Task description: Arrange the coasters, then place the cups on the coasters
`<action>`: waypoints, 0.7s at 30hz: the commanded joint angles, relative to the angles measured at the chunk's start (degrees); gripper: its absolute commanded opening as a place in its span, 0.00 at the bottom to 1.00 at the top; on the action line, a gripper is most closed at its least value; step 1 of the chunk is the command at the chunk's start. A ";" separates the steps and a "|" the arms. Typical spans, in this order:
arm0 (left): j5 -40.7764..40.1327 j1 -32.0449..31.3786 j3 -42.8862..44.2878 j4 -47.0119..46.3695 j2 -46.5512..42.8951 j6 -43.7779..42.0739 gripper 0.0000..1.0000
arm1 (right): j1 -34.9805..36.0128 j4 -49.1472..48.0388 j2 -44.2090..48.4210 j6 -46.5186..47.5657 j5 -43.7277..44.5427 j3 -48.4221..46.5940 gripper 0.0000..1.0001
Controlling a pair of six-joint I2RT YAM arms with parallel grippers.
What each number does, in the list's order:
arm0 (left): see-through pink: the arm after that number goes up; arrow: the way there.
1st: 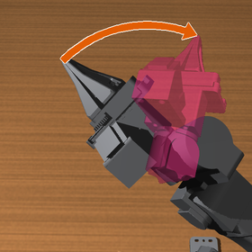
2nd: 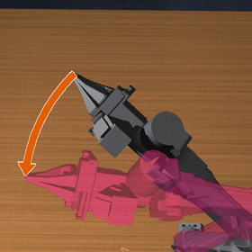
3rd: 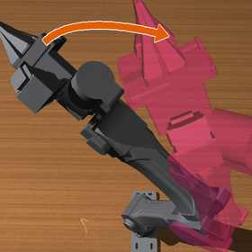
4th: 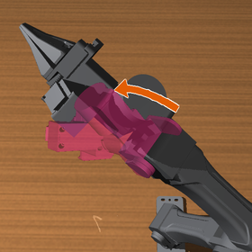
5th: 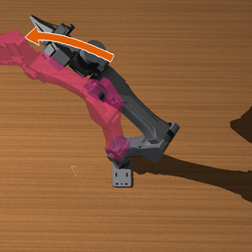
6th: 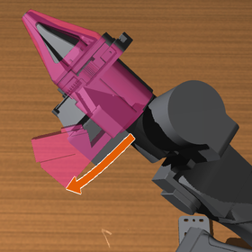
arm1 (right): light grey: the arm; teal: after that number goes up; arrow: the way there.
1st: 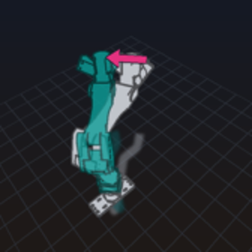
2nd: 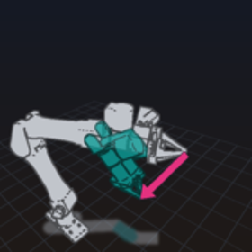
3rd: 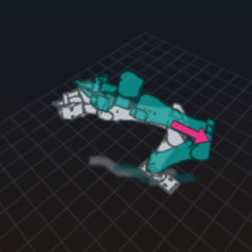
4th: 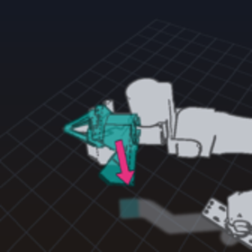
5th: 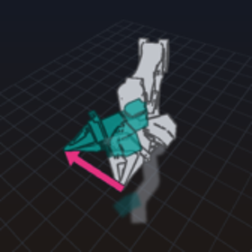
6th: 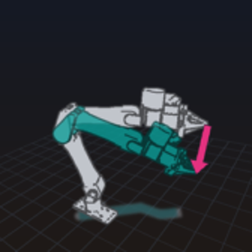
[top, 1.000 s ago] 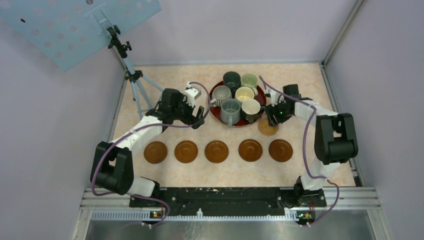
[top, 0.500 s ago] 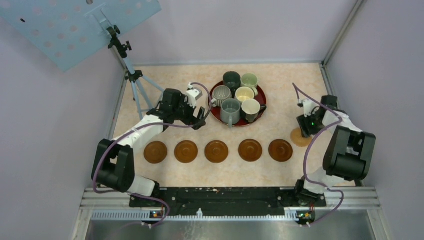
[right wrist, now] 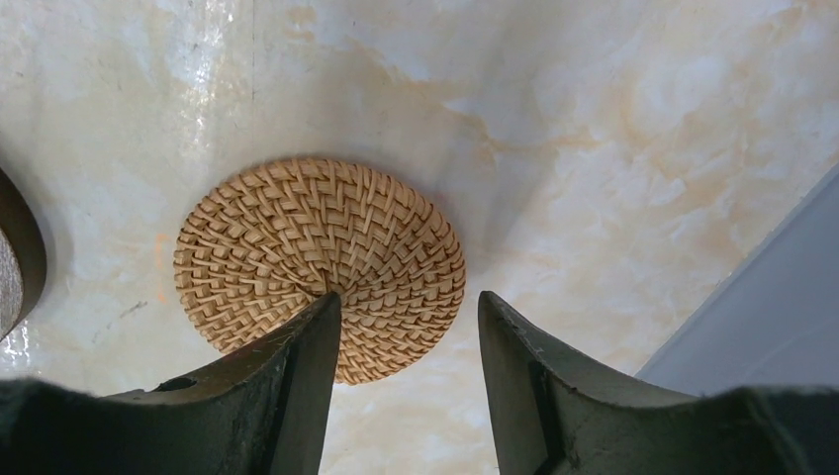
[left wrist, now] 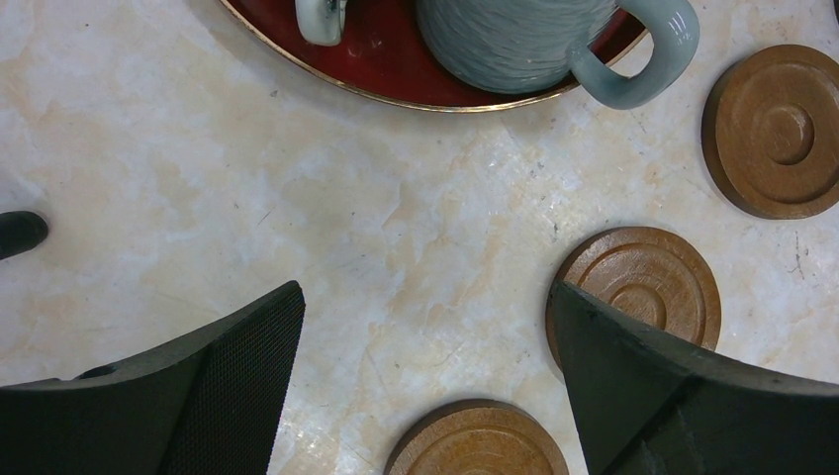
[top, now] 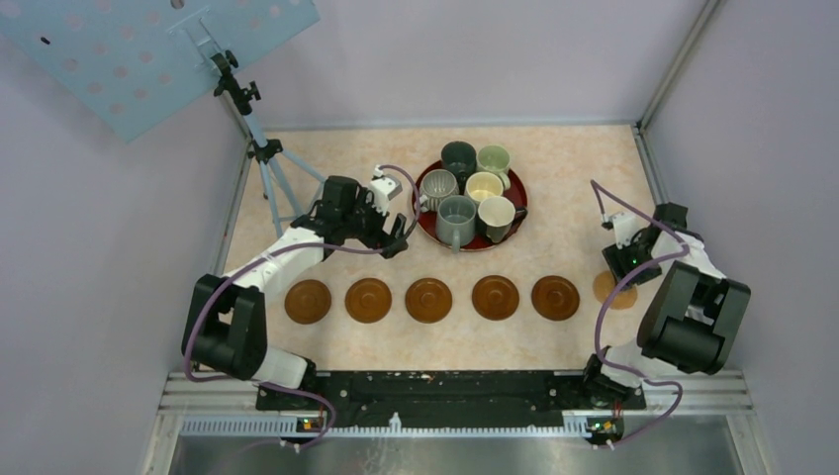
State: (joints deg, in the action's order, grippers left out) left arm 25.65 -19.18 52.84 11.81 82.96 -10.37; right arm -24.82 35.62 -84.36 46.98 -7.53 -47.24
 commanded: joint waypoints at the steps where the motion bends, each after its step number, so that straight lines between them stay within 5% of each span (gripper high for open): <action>1: 0.42 0.30 1.43 0.13 -1.75 -1.57 0.99 | -0.86 5.01 1.85 2.69 1.38 0.85 0.53; 12: 1.28 0.29 0.49 -0.74 -2.28 -0.44 0.99 | -0.90 7.73 2.86 0.36 -3.21 -5.84 0.55; 21: 4.56 0.33 3.53 4.04 -0.51 -3.06 0.99 | 2.79 13.04 -2.15 1.93 -23.00 -23.56 0.73</action>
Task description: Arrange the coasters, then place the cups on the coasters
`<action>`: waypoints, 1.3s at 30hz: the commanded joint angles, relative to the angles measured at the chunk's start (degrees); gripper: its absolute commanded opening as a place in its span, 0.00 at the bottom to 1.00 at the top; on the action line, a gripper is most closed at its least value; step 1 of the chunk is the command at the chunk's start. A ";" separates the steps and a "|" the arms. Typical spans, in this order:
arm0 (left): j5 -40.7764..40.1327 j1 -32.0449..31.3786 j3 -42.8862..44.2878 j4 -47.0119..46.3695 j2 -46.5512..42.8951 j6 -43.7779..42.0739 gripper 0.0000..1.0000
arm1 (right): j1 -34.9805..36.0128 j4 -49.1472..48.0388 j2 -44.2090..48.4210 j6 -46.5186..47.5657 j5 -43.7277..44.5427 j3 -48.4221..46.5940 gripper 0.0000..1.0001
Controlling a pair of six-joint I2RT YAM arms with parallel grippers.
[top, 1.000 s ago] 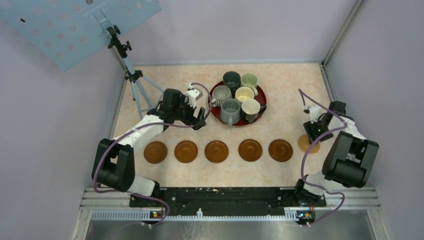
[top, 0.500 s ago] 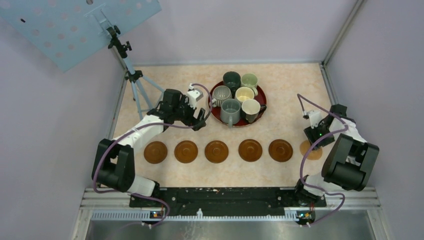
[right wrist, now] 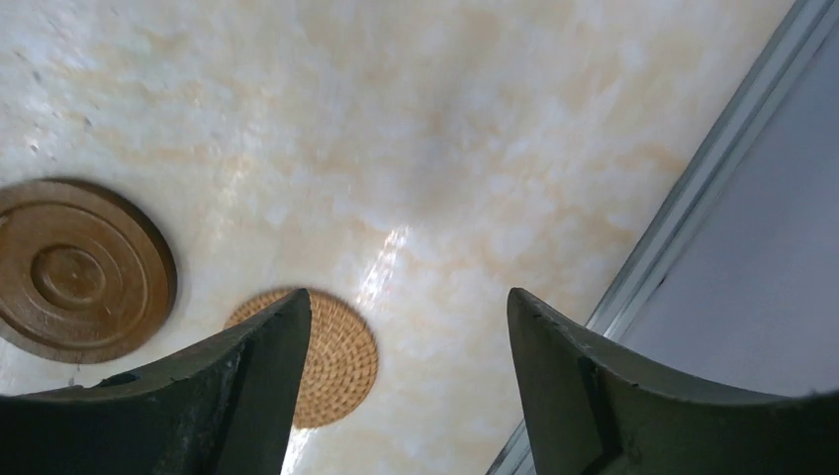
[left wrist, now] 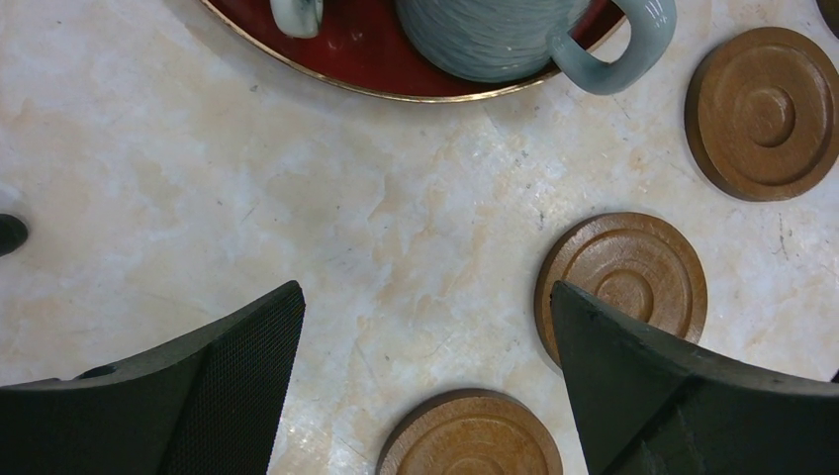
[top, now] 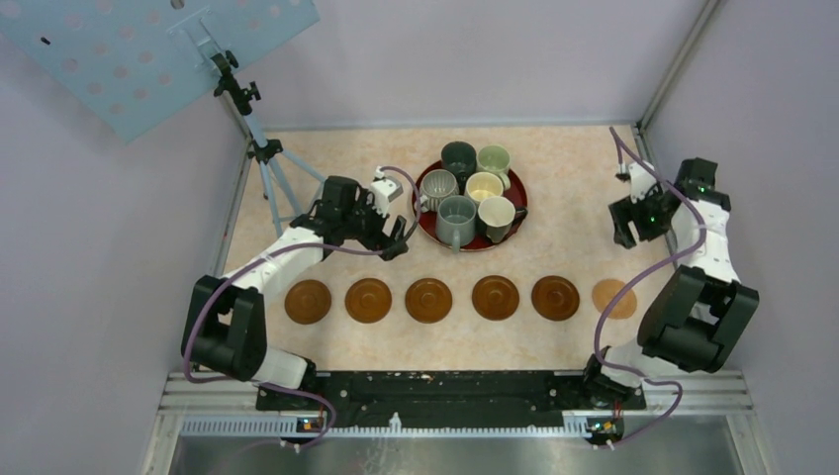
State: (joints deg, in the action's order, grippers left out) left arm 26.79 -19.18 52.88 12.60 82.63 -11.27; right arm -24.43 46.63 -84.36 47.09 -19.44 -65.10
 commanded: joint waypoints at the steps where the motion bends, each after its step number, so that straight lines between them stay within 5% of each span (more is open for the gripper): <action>1: 3.79 0.29 4.33 4.71 0.54 -2.26 0.99 | 3.63 1.39 -2.94 1.78 -11.62 -6.77 0.76; 6: 2.96 0.41 7.14 8.31 2.43 -1.35 0.99 | 11.78 -1.87 -8.56 2.70 -9.51 -11.98 0.89; 9: 4.19 0.37 7.41 8.54 1.97 -1.02 0.99 | 17.11 -0.12 -11.96 6.88 -7.51 -15.88 0.90; 20: -2.35 0.46 3.54 3.29 -1.01 2.48 0.99 | 23.87 10.93 -20.28 29.62 -21.66 -26.65 0.90; 32: -5.77 0.46 3.13 2.43 -1.68 2.98 0.99 | 32.20 10.30 -25.32 33.43 -20.03 -28.41 0.82; 39: -8.56 0.80 2.26 1.37 -1.77 4.24 0.99 | 34.90 11.27 -25.16 34.82 -19.14 -25.23 0.66</action>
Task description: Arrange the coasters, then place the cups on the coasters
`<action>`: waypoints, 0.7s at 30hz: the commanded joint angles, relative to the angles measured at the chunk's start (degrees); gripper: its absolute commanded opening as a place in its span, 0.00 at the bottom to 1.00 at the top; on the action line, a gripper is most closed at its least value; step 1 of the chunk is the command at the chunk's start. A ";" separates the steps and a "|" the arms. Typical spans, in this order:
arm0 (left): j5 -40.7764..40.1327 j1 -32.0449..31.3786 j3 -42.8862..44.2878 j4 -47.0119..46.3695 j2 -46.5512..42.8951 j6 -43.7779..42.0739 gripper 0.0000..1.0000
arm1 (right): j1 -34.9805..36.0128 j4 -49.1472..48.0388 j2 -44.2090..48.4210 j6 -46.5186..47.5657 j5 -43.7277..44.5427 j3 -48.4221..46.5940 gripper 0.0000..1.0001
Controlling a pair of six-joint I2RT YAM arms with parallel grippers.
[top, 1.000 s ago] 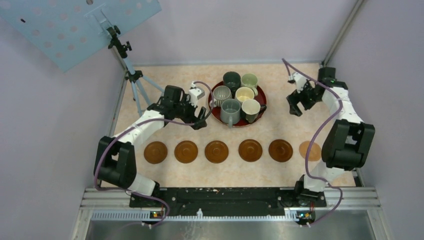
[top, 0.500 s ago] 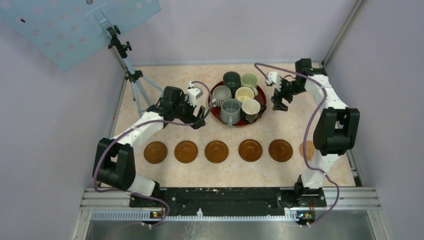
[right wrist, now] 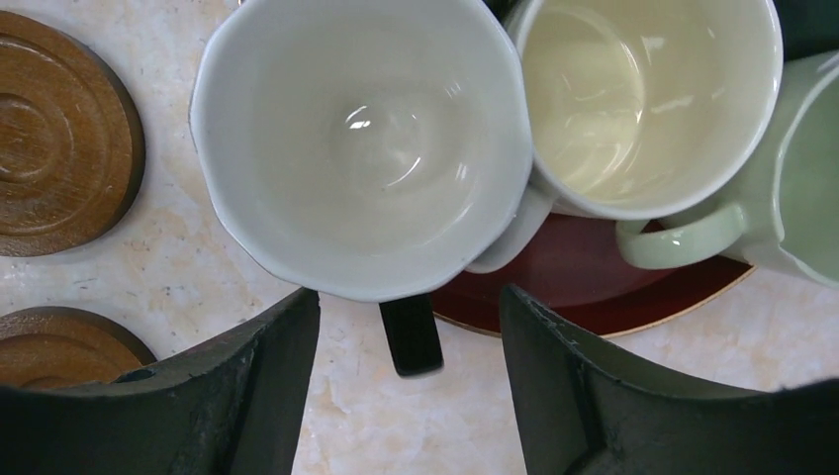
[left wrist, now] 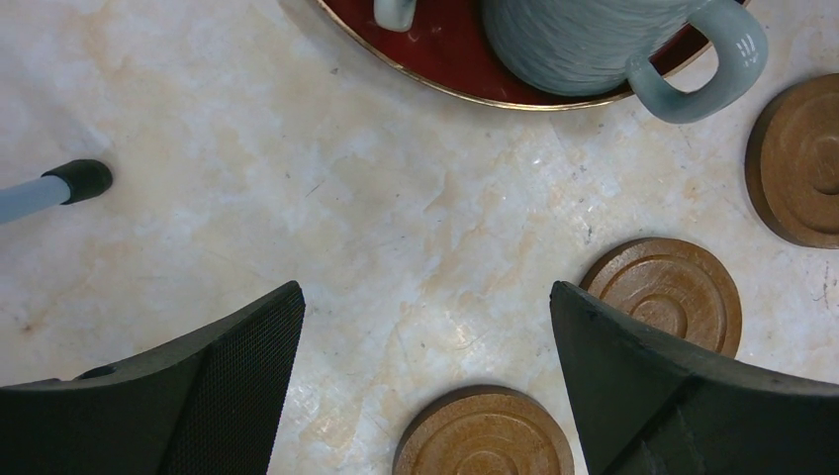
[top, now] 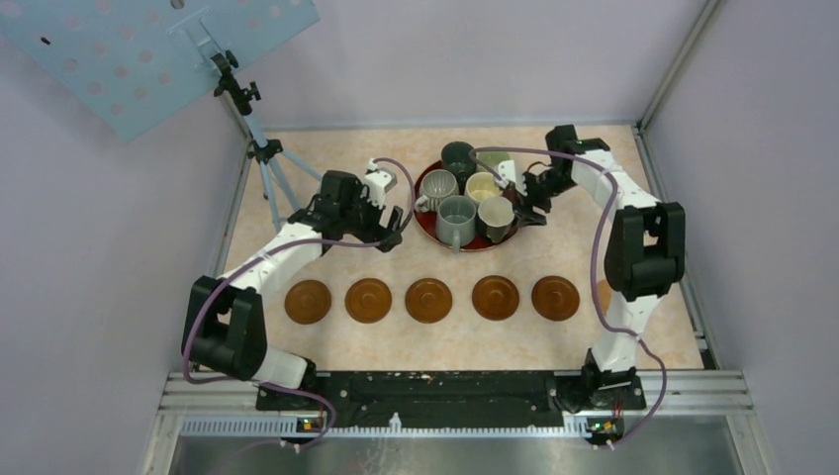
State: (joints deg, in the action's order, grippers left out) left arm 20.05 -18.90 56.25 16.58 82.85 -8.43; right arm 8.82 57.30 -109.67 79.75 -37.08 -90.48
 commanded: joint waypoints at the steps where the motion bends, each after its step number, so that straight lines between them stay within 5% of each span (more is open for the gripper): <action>1: -1.86 0.52 -1.26 -2.75 -2.03 1.63 0.99 | 1.90 0.36 0.26 1.97 -1.44 0.61 0.62; 10: -1.17 0.69 -1.44 -2.86 -2.23 1.75 0.99 | 3.17 -1.21 0.51 -0.34 -0.10 3.07 0.44; 21: -0.72 0.80 -1.66 -3.31 -2.17 1.90 0.99 | 4.51 -5.43 1.56 -4.38 1.14 5.69 0.37</action>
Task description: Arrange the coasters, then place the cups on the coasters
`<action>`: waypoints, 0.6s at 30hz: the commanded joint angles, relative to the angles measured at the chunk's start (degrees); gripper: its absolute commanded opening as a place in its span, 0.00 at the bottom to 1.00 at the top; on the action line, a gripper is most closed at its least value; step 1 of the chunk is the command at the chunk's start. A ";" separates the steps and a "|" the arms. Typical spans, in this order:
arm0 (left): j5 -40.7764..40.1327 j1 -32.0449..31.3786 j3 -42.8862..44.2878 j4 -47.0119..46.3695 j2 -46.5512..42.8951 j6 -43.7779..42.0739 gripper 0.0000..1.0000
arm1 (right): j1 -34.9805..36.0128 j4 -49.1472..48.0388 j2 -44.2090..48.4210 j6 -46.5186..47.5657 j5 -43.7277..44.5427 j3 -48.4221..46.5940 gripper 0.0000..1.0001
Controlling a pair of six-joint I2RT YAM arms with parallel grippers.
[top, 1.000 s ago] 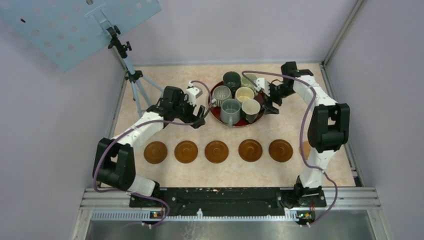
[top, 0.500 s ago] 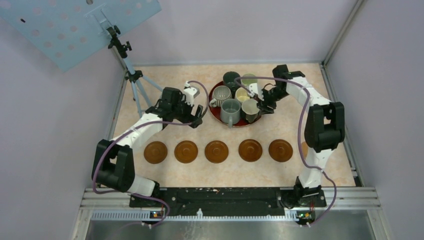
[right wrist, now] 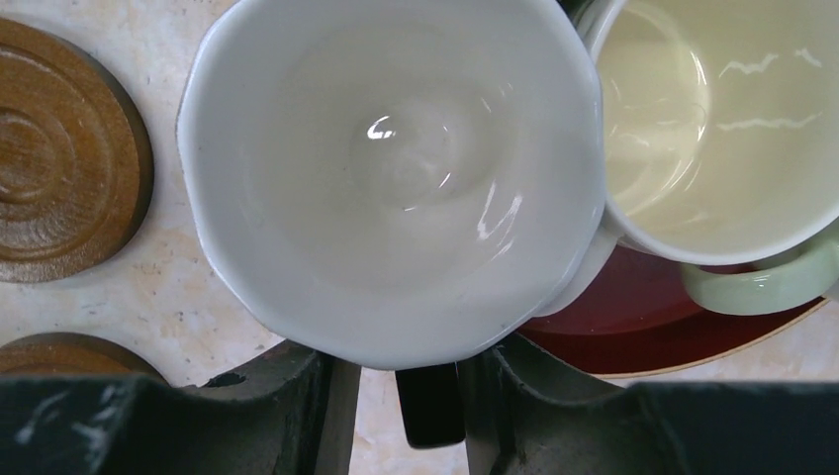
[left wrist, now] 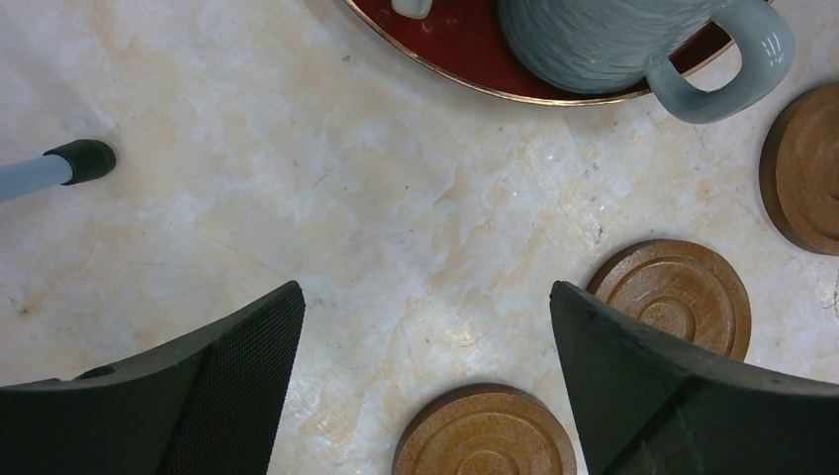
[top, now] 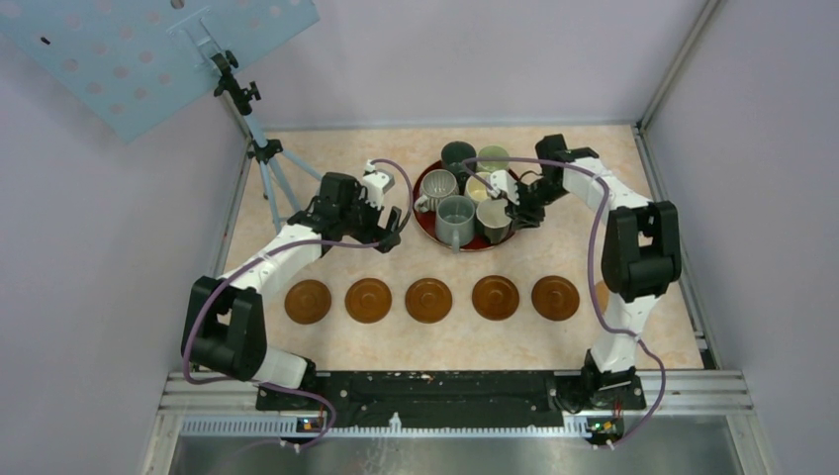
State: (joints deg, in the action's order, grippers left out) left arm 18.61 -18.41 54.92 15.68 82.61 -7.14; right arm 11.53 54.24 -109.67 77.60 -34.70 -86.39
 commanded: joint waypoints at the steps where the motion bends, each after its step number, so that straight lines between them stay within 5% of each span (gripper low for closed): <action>1: 0.72 0.31 -0.33 -2.41 -1.92 0.55 0.99 | 1.77 -3.01 1.75 -2.89 -1.25 1.85 0.35; 10: 0.82 0.55 -0.90 -2.14 -2.33 0.36 0.99 | 1.79 -6.56 5.25 -7.01 -0.62 4.46 0.00; 18: 1.99 0.57 -0.86 -2.37 -2.27 0.76 0.99 | -0.40 -12.88 11.56 -15.56 -3.56 7.29 0.00</action>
State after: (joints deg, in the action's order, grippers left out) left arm 19.11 -18.09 54.17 15.42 82.32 -7.14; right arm 12.16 46.13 -105.27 67.53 -33.23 -79.02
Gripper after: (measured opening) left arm 0.987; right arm 0.184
